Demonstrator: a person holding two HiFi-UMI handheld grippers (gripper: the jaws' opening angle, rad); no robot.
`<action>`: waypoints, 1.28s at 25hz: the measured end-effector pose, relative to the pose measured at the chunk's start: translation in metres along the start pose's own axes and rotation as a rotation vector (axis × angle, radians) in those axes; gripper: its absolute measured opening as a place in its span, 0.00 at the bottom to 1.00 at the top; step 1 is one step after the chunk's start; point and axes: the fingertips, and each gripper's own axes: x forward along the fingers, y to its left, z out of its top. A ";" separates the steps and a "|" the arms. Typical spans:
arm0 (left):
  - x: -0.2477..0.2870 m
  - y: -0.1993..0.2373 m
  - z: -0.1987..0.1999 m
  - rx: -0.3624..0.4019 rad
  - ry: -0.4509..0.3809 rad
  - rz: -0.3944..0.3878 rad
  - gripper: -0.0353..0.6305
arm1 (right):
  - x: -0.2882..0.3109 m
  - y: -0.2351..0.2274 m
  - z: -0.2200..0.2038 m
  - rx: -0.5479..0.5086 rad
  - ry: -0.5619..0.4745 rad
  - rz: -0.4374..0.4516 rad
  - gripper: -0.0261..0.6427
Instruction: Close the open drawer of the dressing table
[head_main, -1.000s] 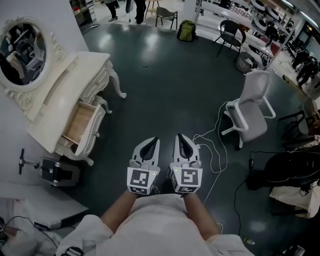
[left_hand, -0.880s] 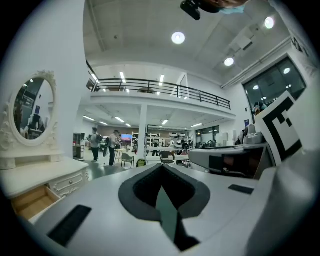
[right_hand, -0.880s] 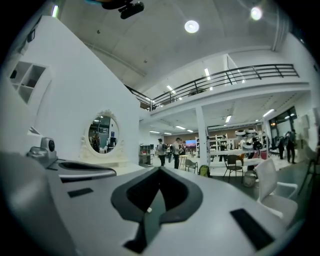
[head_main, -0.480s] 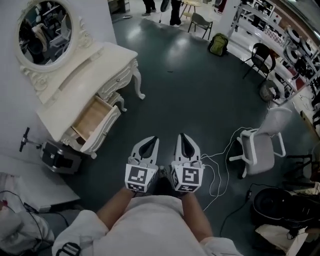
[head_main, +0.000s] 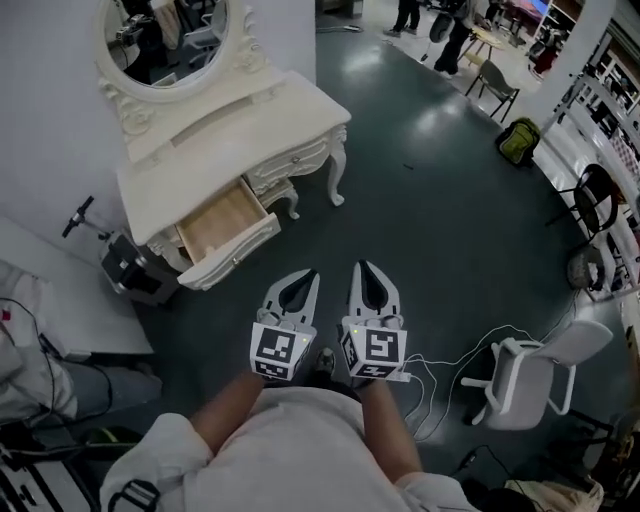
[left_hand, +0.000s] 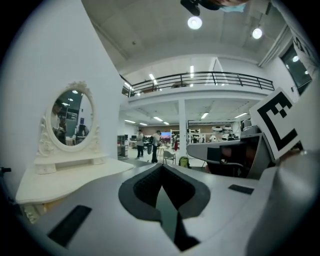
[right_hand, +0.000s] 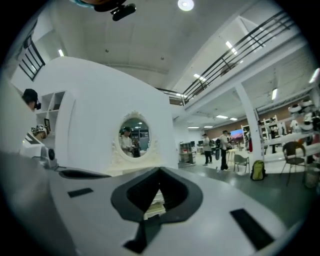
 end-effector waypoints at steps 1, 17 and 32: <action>0.002 0.006 -0.003 -0.005 0.005 0.031 0.06 | 0.009 0.001 -0.002 0.003 0.006 0.031 0.06; -0.045 0.146 -0.060 -0.088 0.093 0.440 0.06 | 0.110 0.110 -0.066 -0.013 0.155 0.401 0.06; -0.074 0.266 -0.131 -0.105 0.247 0.500 0.06 | 0.178 0.229 -0.200 -0.130 0.451 0.547 0.06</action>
